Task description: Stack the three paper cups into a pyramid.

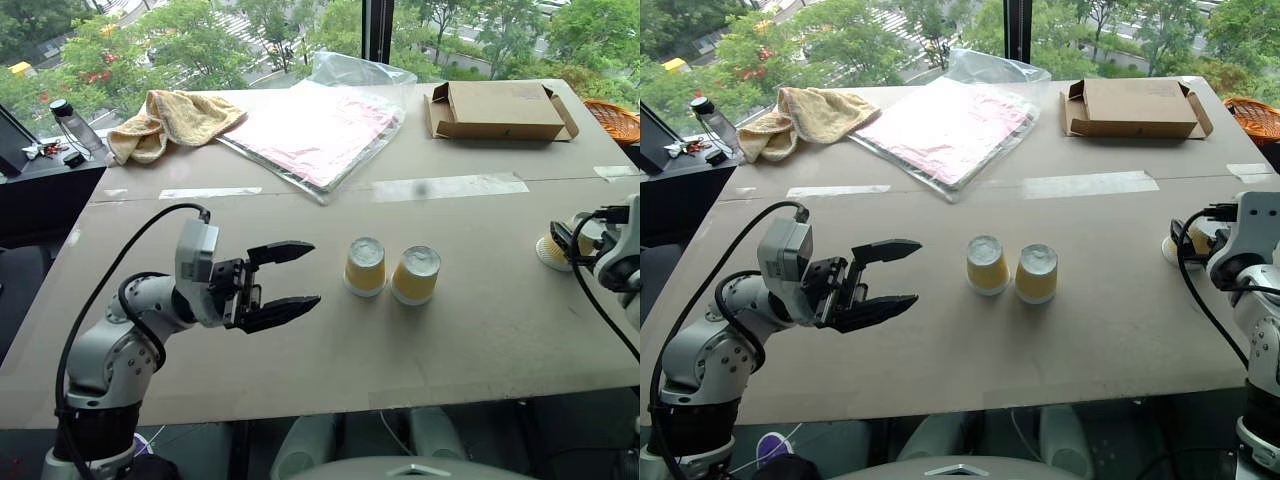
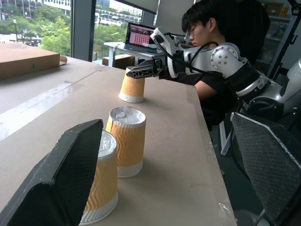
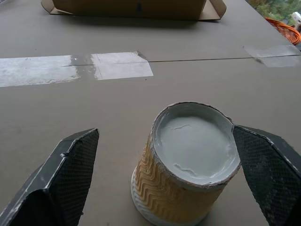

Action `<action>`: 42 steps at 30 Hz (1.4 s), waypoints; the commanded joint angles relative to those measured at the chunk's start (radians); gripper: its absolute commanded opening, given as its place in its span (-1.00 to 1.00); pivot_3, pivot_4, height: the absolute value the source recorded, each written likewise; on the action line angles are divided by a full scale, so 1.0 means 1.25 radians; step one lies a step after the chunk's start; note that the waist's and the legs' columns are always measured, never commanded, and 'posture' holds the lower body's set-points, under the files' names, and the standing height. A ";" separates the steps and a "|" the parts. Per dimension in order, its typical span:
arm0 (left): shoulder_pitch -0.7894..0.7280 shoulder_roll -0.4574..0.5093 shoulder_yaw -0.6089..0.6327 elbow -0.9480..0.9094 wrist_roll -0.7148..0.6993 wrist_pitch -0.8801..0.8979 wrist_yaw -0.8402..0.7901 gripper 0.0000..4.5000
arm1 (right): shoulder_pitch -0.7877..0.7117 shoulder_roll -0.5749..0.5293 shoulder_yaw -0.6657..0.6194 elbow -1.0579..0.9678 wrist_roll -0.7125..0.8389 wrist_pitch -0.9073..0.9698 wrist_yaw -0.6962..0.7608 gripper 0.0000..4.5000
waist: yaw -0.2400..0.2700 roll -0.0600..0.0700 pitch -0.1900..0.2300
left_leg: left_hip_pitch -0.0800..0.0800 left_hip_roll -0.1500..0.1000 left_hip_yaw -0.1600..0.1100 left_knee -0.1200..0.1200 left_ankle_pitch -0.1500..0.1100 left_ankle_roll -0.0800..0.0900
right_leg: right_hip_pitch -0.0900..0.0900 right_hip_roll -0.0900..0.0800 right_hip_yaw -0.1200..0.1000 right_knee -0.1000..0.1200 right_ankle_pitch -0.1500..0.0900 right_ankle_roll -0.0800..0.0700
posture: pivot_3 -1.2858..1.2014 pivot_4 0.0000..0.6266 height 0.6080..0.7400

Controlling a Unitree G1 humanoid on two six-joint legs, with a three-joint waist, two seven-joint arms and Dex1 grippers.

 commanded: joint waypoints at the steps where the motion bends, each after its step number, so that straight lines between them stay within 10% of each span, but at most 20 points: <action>1: 0.005 0.004 0.017 -0.027 -0.013 -0.008 0.003 1.00 | -0.012 -0.005 -0.032 0.029 -0.001 -0.005 -0.004 0.98 | 0.000 0.000 0.000 | 0.000 0.000 0.000 0.000 0.000 0.000 | 0.000 0.000 0.000 0.000 0.000 0.000 | 0.03 -0.52 1.00; 8: -0.022 0.002 0.008 -0.010 -0.019 0.012 0.029 1.00 | 0.005 -0.024 -0.019 0.042 -0.024 -0.045 0.022 -0.08 | 0.000 0.000 0.000 | 0.000 0.000 0.001 0.000 0.000 0.000 | 0.000 0.000 0.000 0.000 0.000 0.000 | 0.03 -0.52 1.00; 16: -0.010 0.000 0.012 0.018 -0.010 -0.001 0.001 1.00 | 0.047 -0.065 0.000 -0.009 -0.044 -0.119 0.081 -0.08 | 0.000 0.000 0.000 | 0.000 0.000 0.001 0.000 0.000 0.000 | 0.000 0.000 0.000 0.000 0.000 0.000 | 0.03 -0.52 1.00; 22: 0.019 0.003 0.025 0.073 0.006 -0.046 -0.063 1.00 | 0.034 -0.075 -0.006 -0.016 -0.069 -0.124 0.065 0.97 | -0.001 0.000 0.000 | 0.000 0.000 0.001 0.000 0.000 0.000 | 0.000 0.000 0.001 0.000 0.000 0.000 | 0.03 -0.52 1.00; 36: 0.049 -0.003 0.036 0.190 0.044 -0.144 -0.173 1.00 | -0.057 -0.009 0.006 0.131 -0.068 -0.075 0.015 0.97 | -0.001 0.001 0.000 | 0.000 0.000 0.001 0.000 0.000 0.000 | 0.000 0.000 0.001 0.000 0.000 0.000 | 0.03 -0.52 1.00; 42: 0.055 -0.015 0.032 0.189 0.049 -0.157 -0.170 1.00 | -0.055 -0.013 0.006 0.145 -0.072 -0.103 0.031 0.07 | -0.001 0.001 0.000 | 0.000 0.000 0.001 0.000 0.000 0.000 | 0.000 0.000 0.001 0.000 0.000 0.000 | 0.03 -0.52 1.00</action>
